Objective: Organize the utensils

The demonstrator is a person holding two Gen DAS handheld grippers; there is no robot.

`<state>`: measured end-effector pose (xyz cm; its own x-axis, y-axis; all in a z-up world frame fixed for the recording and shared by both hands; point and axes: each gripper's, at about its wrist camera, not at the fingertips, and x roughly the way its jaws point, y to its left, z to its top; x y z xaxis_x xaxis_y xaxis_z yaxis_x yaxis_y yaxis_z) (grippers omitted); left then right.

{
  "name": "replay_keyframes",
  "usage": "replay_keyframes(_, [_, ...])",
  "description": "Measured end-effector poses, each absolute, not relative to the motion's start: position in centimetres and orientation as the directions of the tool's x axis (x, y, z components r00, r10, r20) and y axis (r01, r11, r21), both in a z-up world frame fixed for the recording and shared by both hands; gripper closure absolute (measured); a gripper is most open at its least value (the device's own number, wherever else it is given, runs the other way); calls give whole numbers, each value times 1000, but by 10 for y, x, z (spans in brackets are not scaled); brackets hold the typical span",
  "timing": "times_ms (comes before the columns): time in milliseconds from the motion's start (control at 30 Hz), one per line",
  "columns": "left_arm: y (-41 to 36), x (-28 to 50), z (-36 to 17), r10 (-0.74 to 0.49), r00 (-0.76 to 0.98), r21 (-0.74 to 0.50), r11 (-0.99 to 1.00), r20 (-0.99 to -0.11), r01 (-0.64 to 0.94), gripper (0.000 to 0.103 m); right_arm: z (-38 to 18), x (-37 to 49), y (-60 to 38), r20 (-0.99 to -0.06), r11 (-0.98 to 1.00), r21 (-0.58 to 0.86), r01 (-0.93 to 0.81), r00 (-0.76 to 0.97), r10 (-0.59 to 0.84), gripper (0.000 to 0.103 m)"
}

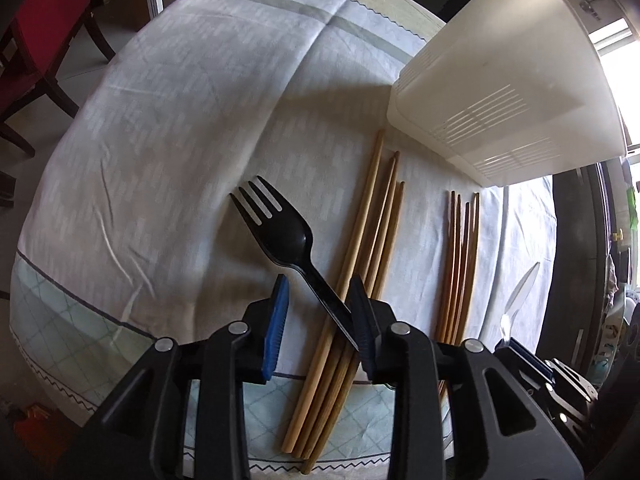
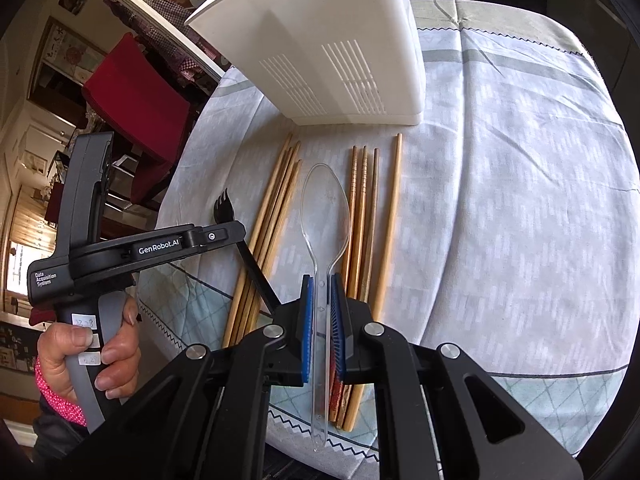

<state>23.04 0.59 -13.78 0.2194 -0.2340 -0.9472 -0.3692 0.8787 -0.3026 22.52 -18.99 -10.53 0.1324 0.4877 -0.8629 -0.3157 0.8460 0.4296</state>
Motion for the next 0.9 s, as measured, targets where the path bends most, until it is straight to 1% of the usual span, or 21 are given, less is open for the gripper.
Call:
replay_keyframes(133, [2,234,-142,-226,212,-294,879,-951,-377,75,-107,226,-198,-856,844,442,-304,137,498,93])
replay_keyframes(167, [1,234,-142,-223,212,-290,879,-951,-379,78,-107,226,-198,-855,843,444,-303,136,500,93])
replay_keyframes(200, [1,235,-142,-221,214,-289,881,-952,-374,87,-107,227,-198,-854,841,447,-304,135,502,93])
replay_keyframes(233, [1,236,-143,-228,211,-293,884,-950,-365,88,-107,226,-198,-853,840,449,-306,133,505,93])
replay_keyframes(267, [-1,237,-143,-224,212,-289,888,-951,-357,94,-106,226,-197,-852,838,450,-308,133,506,93])
replay_keyframes(300, [-2,239,-143,-223,212,-287,892,-951,-348,95,-105,225,-197,-851,837,451,-311,134,508,93])
replay_keyframes(467, [-8,240,-139,-190,229,-252,926,-955,-280,95,-98,222,-195,-846,834,450,-320,145,512,93])
replay_keyframes(600, [-11,233,-121,-173,283,-236,950,-943,-204,95,-89,221,-193,-840,830,448,-333,160,518,93])
replay_keyframes(767, [-16,216,-74,-167,410,-227,968,-897,-102,95,-67,217,-191,-820,820,445,-361,204,535,93])
replay_keyframes(900, [-22,204,-21,-171,547,-219,975,-819,-23,95,-36,211,-194,-781,809,436,-394,281,557,93])
